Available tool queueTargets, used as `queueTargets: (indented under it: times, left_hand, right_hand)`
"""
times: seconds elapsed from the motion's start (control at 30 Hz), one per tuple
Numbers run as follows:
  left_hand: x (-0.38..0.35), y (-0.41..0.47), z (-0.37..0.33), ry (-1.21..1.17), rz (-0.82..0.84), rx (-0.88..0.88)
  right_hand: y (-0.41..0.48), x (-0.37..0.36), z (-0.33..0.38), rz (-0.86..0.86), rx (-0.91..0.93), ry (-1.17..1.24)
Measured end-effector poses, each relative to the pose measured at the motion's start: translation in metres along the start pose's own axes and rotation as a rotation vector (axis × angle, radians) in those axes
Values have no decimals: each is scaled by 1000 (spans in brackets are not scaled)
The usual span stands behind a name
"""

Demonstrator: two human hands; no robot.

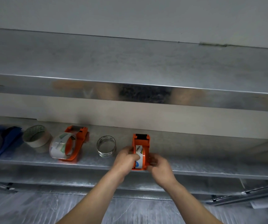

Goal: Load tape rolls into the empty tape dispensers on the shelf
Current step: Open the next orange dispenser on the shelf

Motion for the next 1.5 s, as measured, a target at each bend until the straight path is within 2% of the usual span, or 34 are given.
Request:
queueTargets:
  times: [0.13,0.4,0.67,0.9,1.13,1.27,1.33,1.5]
  left_hand:
    - [-3,6,7,102,36,1]
    - [-11,11,8,148,105,-26]
    - [8,18,-49,28,-92,-100]
    - [4,17,-43,30,-71,-8]
    - [5,28,-63,-94,-110,80]
    - [3,29,-60,-104,-113,94]
    - [3,29,-60,-146,-95,114]
    - [-2,28,-57,-263,-41,146]
  right_hand:
    - [3,0,-8,6,-24,-102]
    - [11,-1,-4,35,-18,-232]
    - [19,-1,-4,144,-12,-393]
    - [21,1,-4,165,-31,-430]
    - [24,0,2,234,3,-523]
    - [29,1,2,270,-48,-420]
    - [33,6,3,203,-79,-319]
    - [30,14,22,-99,-64,310]
Point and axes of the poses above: each hand's wrist, its own y-axis towards the middle knuckle, its own x-axis out of the back of the hand, z = x × y, the point moved 5 cm from there along y, towards the middle knuckle, and after that the axes turned 10 degrees about x, right-handed, at the moved point
